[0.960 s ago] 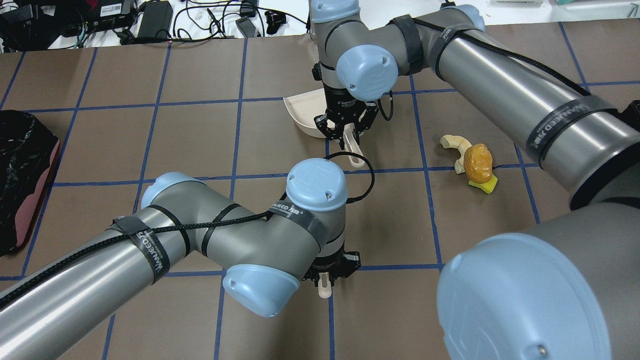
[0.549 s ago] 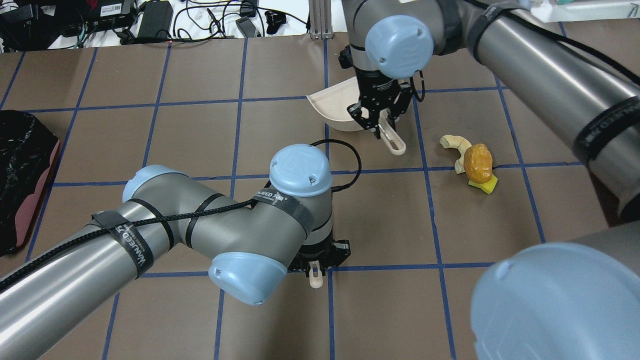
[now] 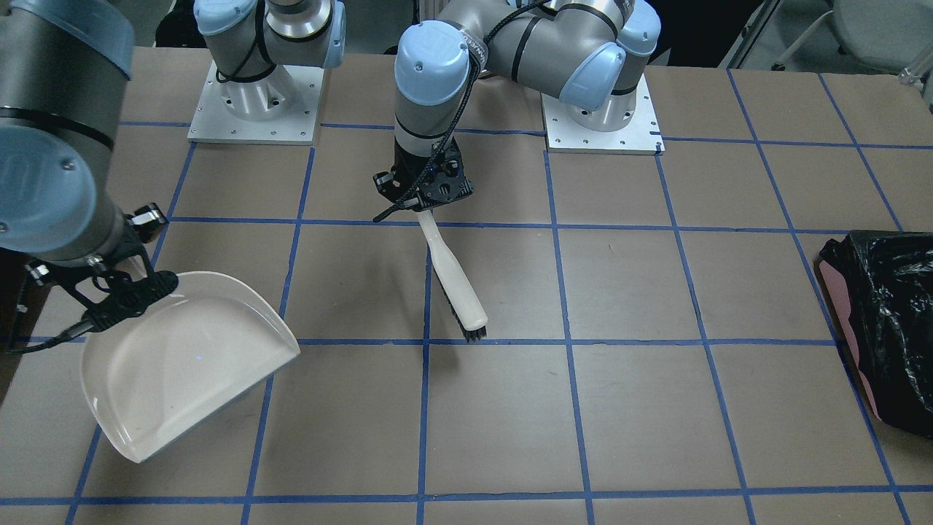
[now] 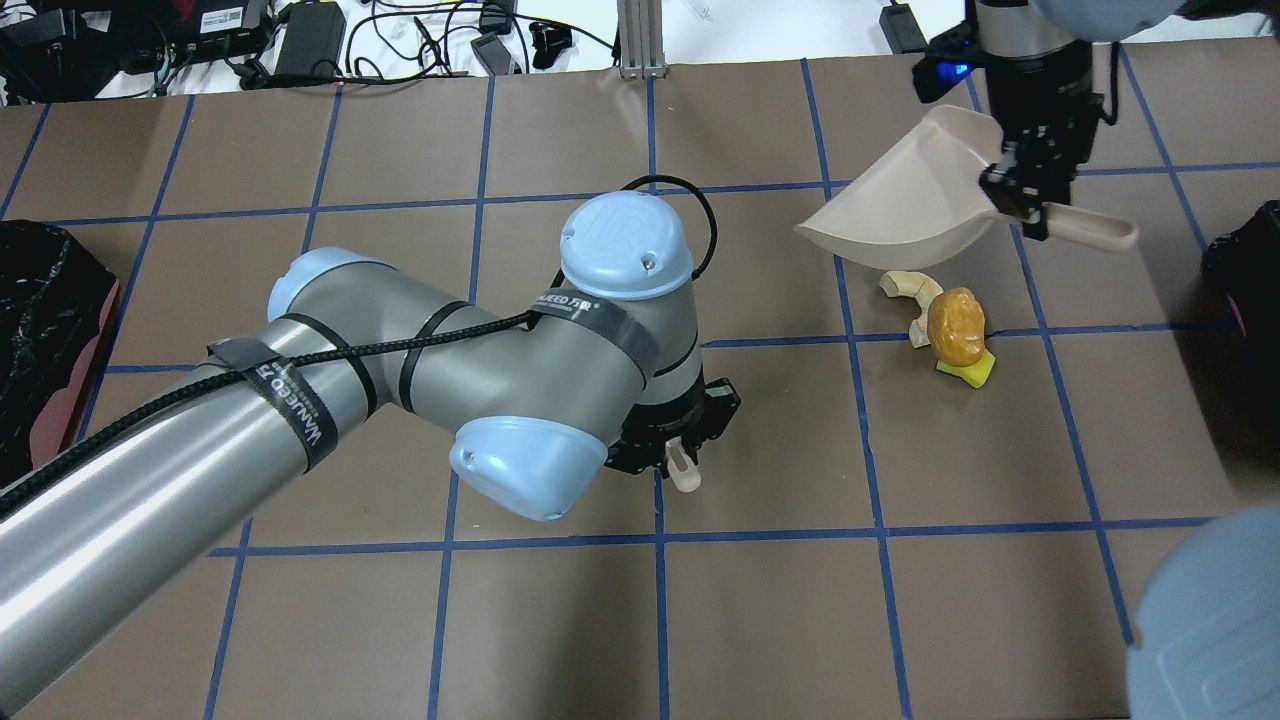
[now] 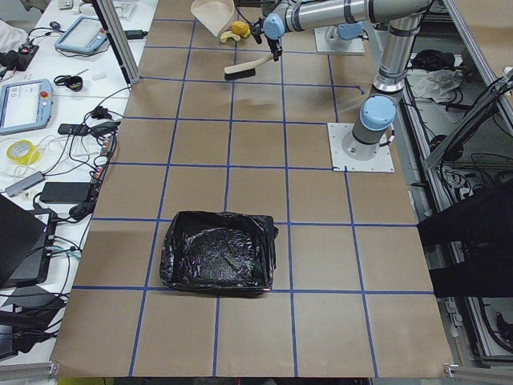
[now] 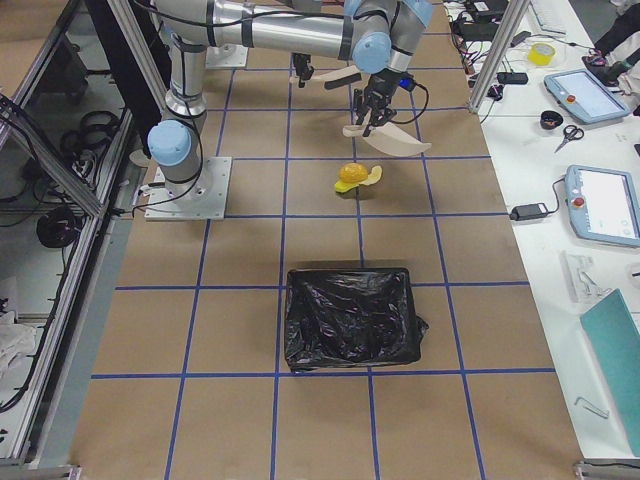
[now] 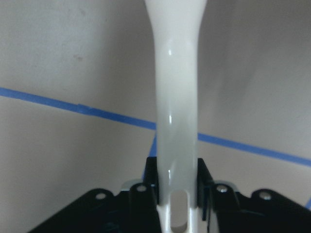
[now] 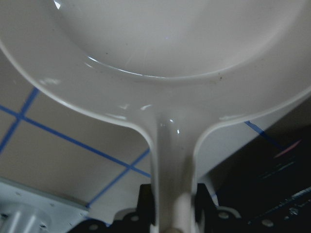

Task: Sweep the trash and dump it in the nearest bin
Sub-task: 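Lower the dustpan beside the trash with the right gripper while the left brings the brush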

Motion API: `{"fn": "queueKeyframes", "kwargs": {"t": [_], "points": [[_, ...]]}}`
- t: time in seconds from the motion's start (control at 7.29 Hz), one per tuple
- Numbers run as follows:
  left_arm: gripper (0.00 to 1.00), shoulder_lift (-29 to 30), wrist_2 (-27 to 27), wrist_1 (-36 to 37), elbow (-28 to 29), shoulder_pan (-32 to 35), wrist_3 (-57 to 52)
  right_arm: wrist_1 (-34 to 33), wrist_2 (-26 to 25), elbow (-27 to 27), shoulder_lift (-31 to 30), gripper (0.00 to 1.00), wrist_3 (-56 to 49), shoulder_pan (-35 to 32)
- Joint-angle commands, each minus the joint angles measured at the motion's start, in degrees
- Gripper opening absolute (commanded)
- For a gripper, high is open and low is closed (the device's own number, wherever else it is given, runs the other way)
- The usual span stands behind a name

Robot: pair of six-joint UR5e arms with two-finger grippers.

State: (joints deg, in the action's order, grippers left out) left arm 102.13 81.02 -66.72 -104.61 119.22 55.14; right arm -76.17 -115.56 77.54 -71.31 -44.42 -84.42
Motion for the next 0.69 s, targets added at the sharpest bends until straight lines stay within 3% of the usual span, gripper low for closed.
{"fn": "queueKeyframes", "kwargs": {"t": [0.0, 0.27, 0.55], "points": [[0.0, 4.2, -1.21, 6.66, 2.12, 2.67, 9.07, -1.51, -9.74, 4.61, -1.99, 0.0, -14.41, 7.74], [0.0, 8.42, -3.83, 10.38, 5.62, 4.79, 14.35, -17.34, -10.47, 10.67, -1.99, 0.0, -37.37, 15.91], [0.0, 12.2, -3.85, 10.38, 9.5, 7.68, 16.21, -42.97, -10.03, 19.97, -1.9, 0.0, -61.65, 18.5]]}}
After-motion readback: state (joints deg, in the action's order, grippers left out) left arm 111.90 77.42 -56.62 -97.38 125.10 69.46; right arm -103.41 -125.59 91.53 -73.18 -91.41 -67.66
